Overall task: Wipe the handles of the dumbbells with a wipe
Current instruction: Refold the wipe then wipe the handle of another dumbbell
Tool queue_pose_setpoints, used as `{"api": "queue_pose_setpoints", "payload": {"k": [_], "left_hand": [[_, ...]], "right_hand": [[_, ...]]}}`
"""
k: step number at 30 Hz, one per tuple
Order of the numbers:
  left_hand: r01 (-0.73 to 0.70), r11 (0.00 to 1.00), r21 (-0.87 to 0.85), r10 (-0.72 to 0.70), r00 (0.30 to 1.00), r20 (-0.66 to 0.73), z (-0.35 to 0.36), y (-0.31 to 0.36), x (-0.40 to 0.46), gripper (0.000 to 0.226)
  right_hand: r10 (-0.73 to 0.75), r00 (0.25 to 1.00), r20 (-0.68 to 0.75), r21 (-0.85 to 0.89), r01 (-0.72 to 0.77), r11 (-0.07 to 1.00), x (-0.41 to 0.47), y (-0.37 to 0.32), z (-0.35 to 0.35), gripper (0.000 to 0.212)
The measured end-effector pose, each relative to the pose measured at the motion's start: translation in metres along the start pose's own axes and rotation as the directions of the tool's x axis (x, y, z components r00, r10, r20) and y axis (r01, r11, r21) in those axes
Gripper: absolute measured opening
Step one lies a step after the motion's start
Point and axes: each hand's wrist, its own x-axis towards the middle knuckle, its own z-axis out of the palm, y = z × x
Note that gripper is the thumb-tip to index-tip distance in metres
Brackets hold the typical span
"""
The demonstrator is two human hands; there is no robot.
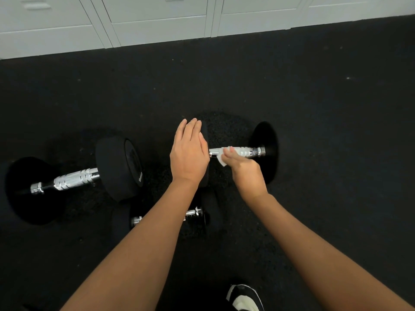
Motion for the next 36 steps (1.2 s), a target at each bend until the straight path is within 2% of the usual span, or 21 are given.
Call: {"api": "queue_pose_setpoints", "payload": {"k": [1, 2, 3, 4, 5, 6, 7, 8, 9, 11, 13, 15, 18, 20, 24, 26, 29, 32, 36], "left_hand": [[-0.001, 1.000, 0.006, 0.001, 1.000, -0.005, 0.000, 0.000, 0.000, 0.048], [-0.005, 1.000, 0.010, 0.005, 1.000, -0.009, 0.000, 0.000, 0.000, 0.048], [-0.010, 1.000, 0.011, 0.010, 1.000, -0.011, 0.001, 0.000, -0.001, 0.047], [-0.014, 1.000, 0.011, 0.014, 1.000, -0.011, 0.001, 0.000, -0.001, 0.047], [-0.015, 1.000, 0.011, 0.015, 1.000, -0.012, 0.001, 0.000, -0.001, 0.047], [-0.013, 1.000, 0.007, 0.013, 1.000, -0.013, 0.001, 0.000, -0.001, 0.047], [-0.010, 1.000, 0.001, 0.010, 1.000, -0.015, 0.001, 0.000, 0.000, 0.047], [-0.008, 1.000, -0.003, 0.008, 1.000, -0.017, 0.001, 0.000, 0.000, 0.047], [-0.007, 1.000, -0.006, 0.007, 1.000, -0.020, 0.001, 0.000, 0.000, 0.047], [-0.003, 1.000, -0.015, 0.002, 1.000, -0.022, 0.001, 0.000, 0.000, 0.047], [-0.002, 1.000, -0.024, 0.001, 1.000, -0.019, 0.001, 0.000, -0.001, 0.047], [-0.009, 1.000, -0.016, 0.008, 1.000, -0.026, 0.001, 0.000, -0.002, 0.047], [-0.006, 1.000, -0.024, 0.005, 1.000, -0.030, 0.001, 0.001, -0.002, 0.047], [0.001, 1.000, -0.026, -0.002, 1.000, -0.027, 0.002, 0.001, -0.001, 0.048], [-0.011, 1.000, -0.017, 0.010, 0.999, -0.034, 0.001, 0.000, -0.003, 0.046], [-0.010, 1.000, -0.017, 0.009, 0.999, -0.039, 0.000, -0.001, -0.002, 0.046], [-0.002, 1.000, -0.022, 0.001, 1.000, -0.028, 0.001, -0.001, -0.001, 0.047], [0.004, 1.000, -0.027, -0.004, 1.000, -0.025, 0.002, 0.000, 0.000, 0.048], [0.006, 1.000, -0.027, -0.006, 0.999, -0.032, 0.003, 0.000, -0.001, 0.048]], "right_hand": [[0.019, 0.999, -0.048, 0.046, -0.017, 0.999, -0.006, -0.001, 0.000, 0.044], [0.112, 0.991, -0.073, 0.148, -0.101, 0.984, -0.013, -0.004, -0.004, 0.038], [0.241, 0.967, -0.084, 0.265, -0.211, 0.941, -0.019, -0.005, -0.007, 0.031], [0.412, 0.909, -0.069, 0.373, -0.359, 0.855, -0.024, -0.008, -0.010, 0.026], [0.589, 0.808, -0.024, 0.470, -0.511, 0.720, -0.029, -0.009, -0.010, 0.021], [0.738, 0.670, 0.073, 0.580, -0.631, 0.515, -0.030, -0.010, -0.010, 0.018], [0.824, 0.528, 0.204, 0.679, -0.683, 0.269, -0.029, -0.012, -0.011, 0.015], [0.853, 0.411, 0.323, 0.742, -0.669, 0.042, -0.026, -0.013, -0.010, 0.013], [0.851, 0.334, 0.405, 0.772, -0.624, -0.123, -0.020, -0.015, -0.013, 0.012], [0.846, 0.238, 0.477, 0.795, -0.526, -0.301, -0.005, -0.018, -0.017, 0.005], [0.836, 0.185, 0.517, 0.800, -0.451, -0.396, 0.010, -0.023, -0.021, 0.004], [0.831, 0.191, 0.522, 0.806, -0.430, -0.407, 0.024, -0.027, -0.021, 0.006], [0.868, 0.178, 0.464, 0.784, -0.538, -0.309, 0.037, -0.030, -0.016, 0.022], [0.879, 0.171, 0.444, 0.758, -0.596, -0.267, 0.038, -0.034, -0.008, 0.025], [0.870, 0.143, 0.473, 0.739, -0.602, -0.303, 0.036, -0.034, 0.002, 0.027], [0.880, 0.132, 0.457, 0.744, -0.599, -0.296, 0.036, -0.023, -0.002, 0.020], [0.893, 0.125, 0.433, 0.784, -0.540, -0.305, 0.035, -0.011, -0.010, 0.015], [0.852, 0.209, 0.480, 0.800, -0.503, -0.327, 0.033, -0.022, -0.001, 0.026], [0.800, 0.256, 0.542, 0.831, -0.307, -0.465, 0.027, -0.031, 0.010, 0.027]]}}
